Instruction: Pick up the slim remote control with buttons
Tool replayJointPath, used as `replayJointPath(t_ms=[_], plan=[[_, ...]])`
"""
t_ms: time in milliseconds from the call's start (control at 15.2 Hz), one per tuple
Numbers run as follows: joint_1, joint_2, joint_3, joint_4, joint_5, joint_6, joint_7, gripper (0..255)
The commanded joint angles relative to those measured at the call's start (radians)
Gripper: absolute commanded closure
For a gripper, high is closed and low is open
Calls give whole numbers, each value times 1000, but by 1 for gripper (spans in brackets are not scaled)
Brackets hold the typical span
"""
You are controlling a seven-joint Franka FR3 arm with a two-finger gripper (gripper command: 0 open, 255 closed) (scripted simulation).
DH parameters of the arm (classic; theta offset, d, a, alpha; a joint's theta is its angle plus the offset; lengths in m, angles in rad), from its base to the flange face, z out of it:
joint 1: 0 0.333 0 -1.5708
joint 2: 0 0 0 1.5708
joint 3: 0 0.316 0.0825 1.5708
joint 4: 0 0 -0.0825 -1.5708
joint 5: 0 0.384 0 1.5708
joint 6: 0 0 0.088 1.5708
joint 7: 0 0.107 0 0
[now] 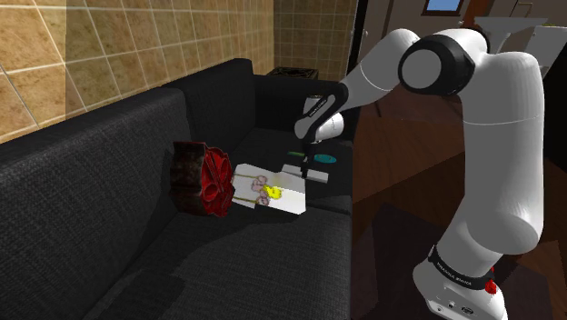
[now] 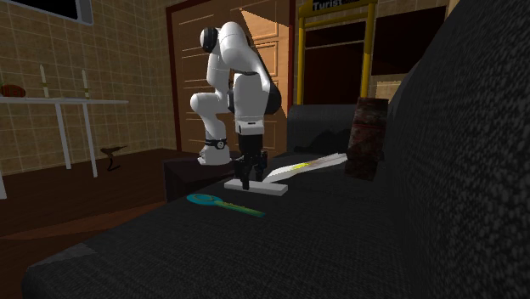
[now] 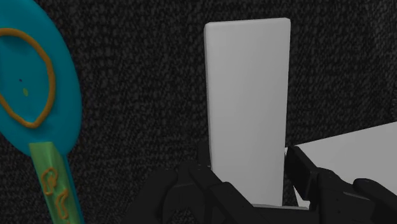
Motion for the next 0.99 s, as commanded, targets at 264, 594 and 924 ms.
replayJointPath(t_ms=[264, 594, 924], plan=[[-1, 2, 0, 0, 1, 2, -1, 255], [2, -10, -2, -4, -3, -5, 2, 255], [11, -61, -15, -2, -26, -58, 19, 255]])
